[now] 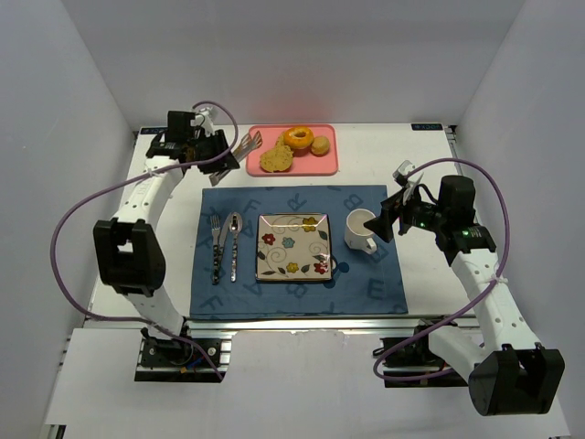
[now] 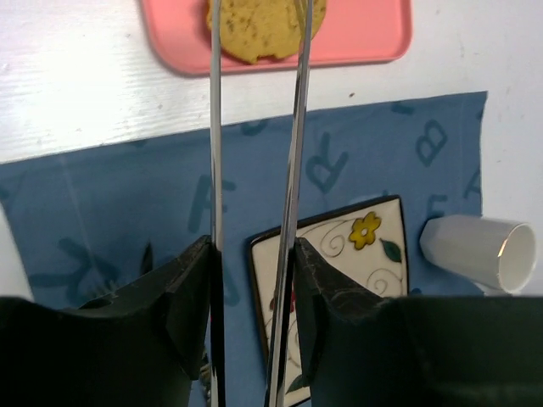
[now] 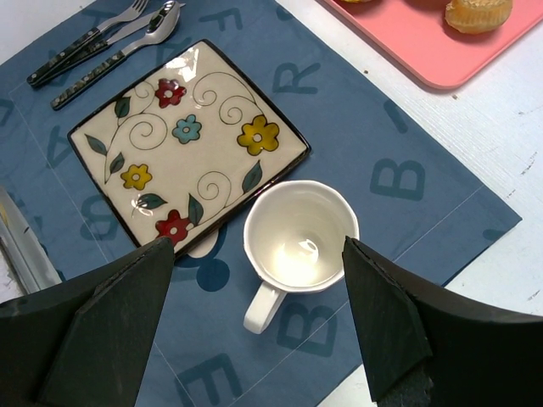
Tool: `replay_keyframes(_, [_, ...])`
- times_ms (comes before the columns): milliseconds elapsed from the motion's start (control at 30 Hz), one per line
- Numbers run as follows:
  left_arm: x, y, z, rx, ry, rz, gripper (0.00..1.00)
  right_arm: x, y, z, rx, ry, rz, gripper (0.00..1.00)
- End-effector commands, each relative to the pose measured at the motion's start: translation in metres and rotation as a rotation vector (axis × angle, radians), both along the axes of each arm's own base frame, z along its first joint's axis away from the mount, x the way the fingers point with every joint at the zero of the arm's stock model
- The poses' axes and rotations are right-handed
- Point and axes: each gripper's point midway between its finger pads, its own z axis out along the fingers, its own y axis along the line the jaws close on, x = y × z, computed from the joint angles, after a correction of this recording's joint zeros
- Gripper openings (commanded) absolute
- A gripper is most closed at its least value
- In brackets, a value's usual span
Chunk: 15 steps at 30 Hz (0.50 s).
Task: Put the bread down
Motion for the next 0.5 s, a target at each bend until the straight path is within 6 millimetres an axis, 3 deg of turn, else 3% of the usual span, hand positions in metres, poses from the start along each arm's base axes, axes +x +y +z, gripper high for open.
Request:
replay_keyframes(0, [0.016, -0.015, 0.028, -0.063, -0.042, -0.021, 0.50, 0.002, 0.002, 0.017, 0.019, -0.062, 0.011, 0.85])
replay_keyframes(100, [0.028, -0.025, 0.037, -0.063, -0.059, -0.039, 0.51, 0.001, 0.001, 0.015, 0.021, -0.062, 0.005, 0.85])
replay_keyframes(300, [0.054, -0.043, 0.021, 0.018, -0.035, -0.075, 0.53, -0.002, 0.000, 0.011, 0.026, -0.054, 0.001, 0.86])
replay_keyframes(333, [0.059, -0.045, 0.028, 0.040, -0.049, -0.092, 0.53, -0.002, 0.000, 0.011, 0.029, -0.053, 0.003, 0.86])
replay_keyframes(367, [0.066, -0.048, 0.011, 0.058, -0.018, -0.103, 0.53, -0.002, 0.000, 0.011, 0.030, -0.052, 0.001, 0.86])
replay_keyframes(467, [0.078, -0.048, 0.004, 0.083, -0.021, -0.108, 0.54, -0.002, 0.000, 0.012, 0.031, -0.054, 0.002, 0.86])
